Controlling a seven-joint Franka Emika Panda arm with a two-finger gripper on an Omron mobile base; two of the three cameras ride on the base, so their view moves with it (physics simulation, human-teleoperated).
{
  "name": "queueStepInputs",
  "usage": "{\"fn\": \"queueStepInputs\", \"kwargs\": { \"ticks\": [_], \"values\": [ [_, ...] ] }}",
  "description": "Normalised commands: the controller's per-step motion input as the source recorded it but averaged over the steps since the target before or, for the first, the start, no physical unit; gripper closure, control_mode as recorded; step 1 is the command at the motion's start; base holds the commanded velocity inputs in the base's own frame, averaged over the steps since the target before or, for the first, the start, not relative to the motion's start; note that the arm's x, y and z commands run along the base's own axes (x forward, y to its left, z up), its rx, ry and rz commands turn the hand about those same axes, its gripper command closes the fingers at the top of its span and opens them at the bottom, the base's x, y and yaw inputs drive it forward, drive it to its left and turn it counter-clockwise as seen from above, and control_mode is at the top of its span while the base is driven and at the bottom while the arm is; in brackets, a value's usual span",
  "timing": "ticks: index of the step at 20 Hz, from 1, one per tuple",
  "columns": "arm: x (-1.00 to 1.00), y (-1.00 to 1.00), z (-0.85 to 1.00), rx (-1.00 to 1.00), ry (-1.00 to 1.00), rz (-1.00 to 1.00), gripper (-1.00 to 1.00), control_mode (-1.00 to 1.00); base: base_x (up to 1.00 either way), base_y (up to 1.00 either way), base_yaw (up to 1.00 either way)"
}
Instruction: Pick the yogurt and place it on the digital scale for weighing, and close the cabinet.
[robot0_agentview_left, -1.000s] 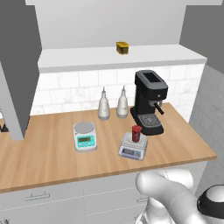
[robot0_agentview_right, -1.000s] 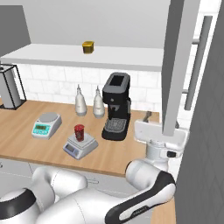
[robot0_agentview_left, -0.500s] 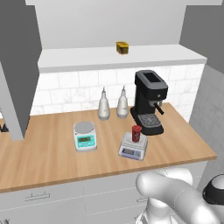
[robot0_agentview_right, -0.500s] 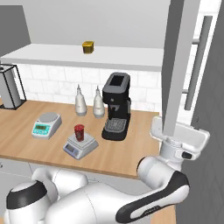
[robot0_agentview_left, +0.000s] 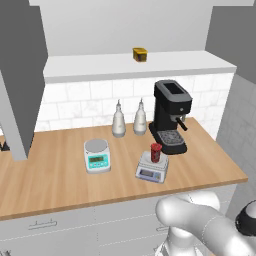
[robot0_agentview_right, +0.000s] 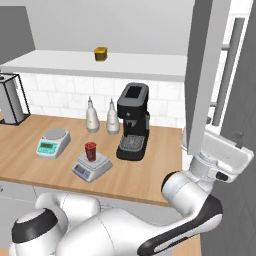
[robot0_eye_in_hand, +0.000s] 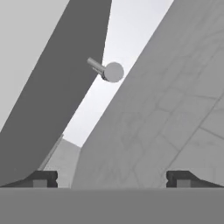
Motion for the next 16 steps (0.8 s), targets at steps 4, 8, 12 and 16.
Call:
{"fn": "queueStepInputs", "kwargs": {
  "ticks": [4,8,12,16],
  "values": [
    [-0.78,0.31,0.91,0.02,-0.29,0.00,-1.00,-1.00,0.00,0.00,0.00],
    [-0.73,0.66,0.90,-0.03,-0.23,0.02,-1.00,-1.00,0.00,0.00,0.00],
    [-0.53,0.64,1.00,-0.14,-0.26,0.05,-1.00,-1.00,0.00,0.00,0.00],
    [-0.50,0.44,1.00,-0.12,-0.34,0.10,-1.00,-1.00,0.00,0.00,0.00]
  ]
}}
